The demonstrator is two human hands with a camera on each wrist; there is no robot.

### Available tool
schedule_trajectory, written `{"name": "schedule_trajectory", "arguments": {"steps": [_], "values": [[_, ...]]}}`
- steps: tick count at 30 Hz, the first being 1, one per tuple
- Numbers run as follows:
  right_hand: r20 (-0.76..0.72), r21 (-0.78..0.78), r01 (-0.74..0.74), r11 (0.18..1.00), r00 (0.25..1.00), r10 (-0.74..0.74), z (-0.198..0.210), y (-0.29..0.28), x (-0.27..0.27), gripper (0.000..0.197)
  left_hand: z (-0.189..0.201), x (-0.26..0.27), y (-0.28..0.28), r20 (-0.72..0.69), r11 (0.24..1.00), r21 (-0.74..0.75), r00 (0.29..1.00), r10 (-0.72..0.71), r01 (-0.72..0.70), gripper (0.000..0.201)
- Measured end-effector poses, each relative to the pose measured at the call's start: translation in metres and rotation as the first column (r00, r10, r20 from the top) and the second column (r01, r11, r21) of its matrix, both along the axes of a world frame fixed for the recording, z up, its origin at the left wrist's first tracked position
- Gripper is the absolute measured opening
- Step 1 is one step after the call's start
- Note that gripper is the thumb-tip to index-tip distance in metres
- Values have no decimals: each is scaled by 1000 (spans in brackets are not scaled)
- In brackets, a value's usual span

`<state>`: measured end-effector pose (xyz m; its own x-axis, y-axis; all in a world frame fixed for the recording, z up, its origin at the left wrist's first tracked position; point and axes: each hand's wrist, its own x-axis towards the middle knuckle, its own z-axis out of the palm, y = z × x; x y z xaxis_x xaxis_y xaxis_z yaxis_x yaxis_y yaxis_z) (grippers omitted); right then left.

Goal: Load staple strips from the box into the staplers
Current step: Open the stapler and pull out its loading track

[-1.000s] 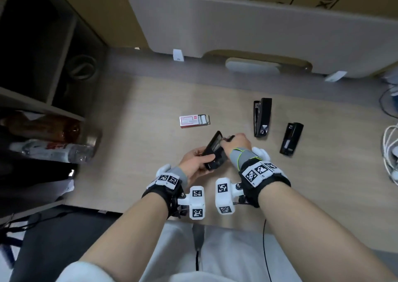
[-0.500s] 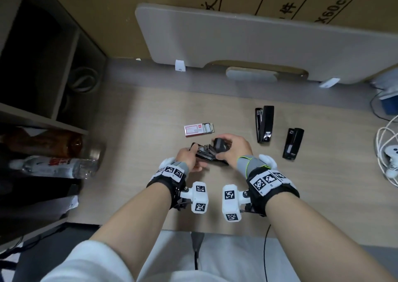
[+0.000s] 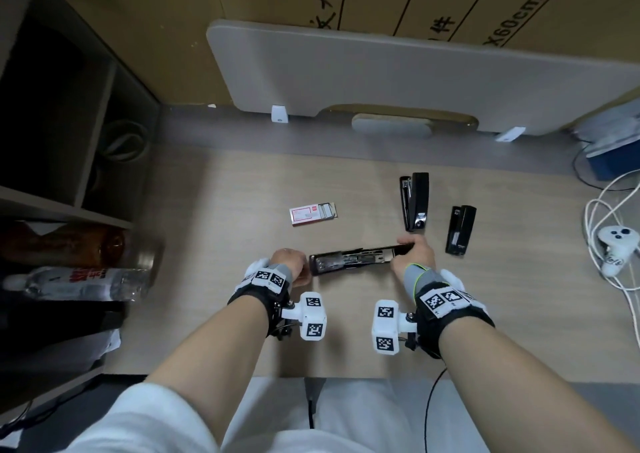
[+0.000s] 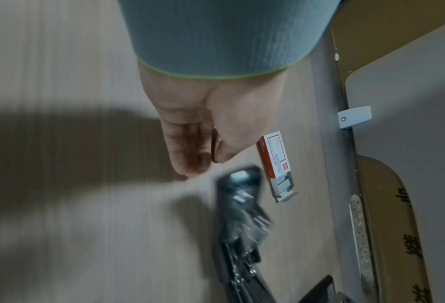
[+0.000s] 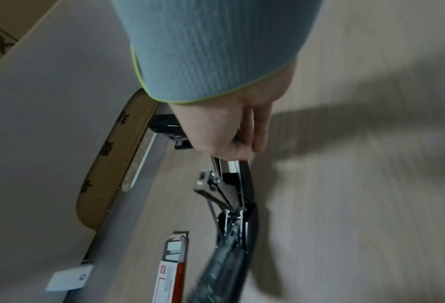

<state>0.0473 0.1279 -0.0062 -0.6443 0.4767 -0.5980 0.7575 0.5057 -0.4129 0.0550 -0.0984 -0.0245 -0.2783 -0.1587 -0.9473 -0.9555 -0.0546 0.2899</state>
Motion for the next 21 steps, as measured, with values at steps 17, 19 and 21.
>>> {"name": "schedule_trajectory", "arguments": {"steps": [17,19,21], "values": [[-158,-147,-212,966,969,188,15,-9,-12,39,27,-25,44,-353,969,98,918,-180,228,51],[-176,-122,-306,944,943,283,19,-10,-19,39,29,-26,45,-367,973,59,911,-186,222,58],[-145,-62,-421,905,901,409,27,-9,-25,43,27,-26,45,-370,983,-8,913,-171,181,61]]}}
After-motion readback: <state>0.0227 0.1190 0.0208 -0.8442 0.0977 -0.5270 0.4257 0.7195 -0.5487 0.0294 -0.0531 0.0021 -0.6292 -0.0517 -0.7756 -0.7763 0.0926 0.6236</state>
